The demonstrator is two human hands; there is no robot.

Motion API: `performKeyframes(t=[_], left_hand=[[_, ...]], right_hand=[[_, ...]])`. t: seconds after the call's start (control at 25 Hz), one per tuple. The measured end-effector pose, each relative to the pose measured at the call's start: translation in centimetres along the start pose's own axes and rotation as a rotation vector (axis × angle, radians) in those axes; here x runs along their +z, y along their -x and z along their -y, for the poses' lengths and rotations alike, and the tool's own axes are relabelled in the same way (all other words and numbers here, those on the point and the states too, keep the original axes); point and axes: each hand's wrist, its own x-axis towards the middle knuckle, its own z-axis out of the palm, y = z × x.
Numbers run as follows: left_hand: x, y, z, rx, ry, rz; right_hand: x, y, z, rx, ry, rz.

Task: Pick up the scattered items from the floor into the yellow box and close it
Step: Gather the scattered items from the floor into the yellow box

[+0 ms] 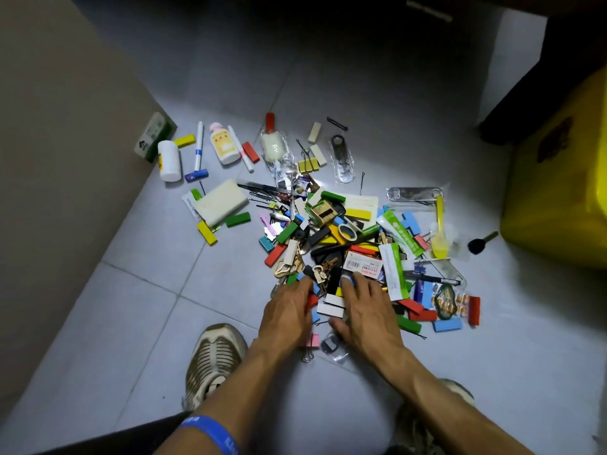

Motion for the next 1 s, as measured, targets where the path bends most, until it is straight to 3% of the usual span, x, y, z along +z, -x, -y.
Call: performKeyframes(t=[0.16,0.32,0.4,0.52,0.68,0.84,1.0], left_hand=[[0.0,-0.5,1.2,-0.167,0.192,-0.061],[0.0,-1.7,0.3,-0.607,1.013,-0.056],[-0.3,-1.6,-0.2,-0.688,1.176,-0.011],[-0.3,-1.4,-0.6,-0.724,1.28,0.027],[0.8,-1.4,-0.9,-0.715,1.31,0.099],[1.3,-1.4,-1.3,-0.696,1.417,0.101],[0.8,-1.7,-1.2,-0.702,1.64,-0.012]], right_hand=[[0.9,-0.6,-0.1,-0.019,0.068,-0.117],[0.1,-1.6,0.1,0.01,0.002,-0.078],[0.1,-1.9,0.0,0.023,-0.08,-0.047],[-0.1,-1.5,-0.8,0.094,-0.343,-0.034],[-0.4,-0.9,-0.4,0.087,-0.389,-0.035],[-2.2,-0.4,0.9,0.087,-0.805,-0.13],[-3.7,-0.1,2.0,-0.095,-0.756,-0.078]])
